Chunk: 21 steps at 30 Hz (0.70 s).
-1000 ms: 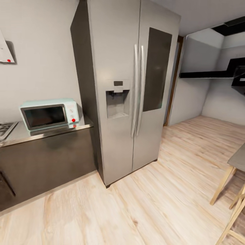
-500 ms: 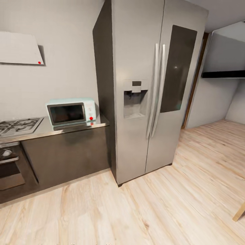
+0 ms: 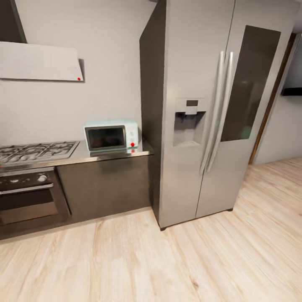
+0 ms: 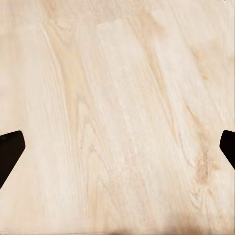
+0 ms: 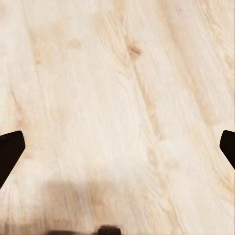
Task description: Pick up the poster from the kitchen countertop and hang it on one of the wall nails in the kitchen.
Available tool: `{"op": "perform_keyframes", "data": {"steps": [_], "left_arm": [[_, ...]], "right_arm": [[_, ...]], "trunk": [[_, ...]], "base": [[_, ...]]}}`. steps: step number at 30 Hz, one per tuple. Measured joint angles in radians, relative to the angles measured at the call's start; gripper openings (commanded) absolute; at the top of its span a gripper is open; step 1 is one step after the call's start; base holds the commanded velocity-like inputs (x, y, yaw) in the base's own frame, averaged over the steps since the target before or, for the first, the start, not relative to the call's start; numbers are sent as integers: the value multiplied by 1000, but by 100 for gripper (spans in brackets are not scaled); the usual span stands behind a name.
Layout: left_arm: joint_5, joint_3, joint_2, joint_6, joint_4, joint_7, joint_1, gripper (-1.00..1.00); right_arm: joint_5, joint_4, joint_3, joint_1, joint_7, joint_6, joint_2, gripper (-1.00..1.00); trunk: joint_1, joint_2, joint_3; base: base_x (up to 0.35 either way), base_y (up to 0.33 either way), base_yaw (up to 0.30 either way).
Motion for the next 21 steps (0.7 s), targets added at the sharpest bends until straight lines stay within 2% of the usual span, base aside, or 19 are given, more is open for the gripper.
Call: {"op": "perform_keyframes", "data": {"steps": [21], "left_arm": [[0, 0, -1, -1, 0, 0, 0, 100]], "right_arm": [[0, 0, 0, 0, 0, 0, 0, 100]], "trunk": [[0, 0, 0]], "base": [[0, 0, 297]]}}
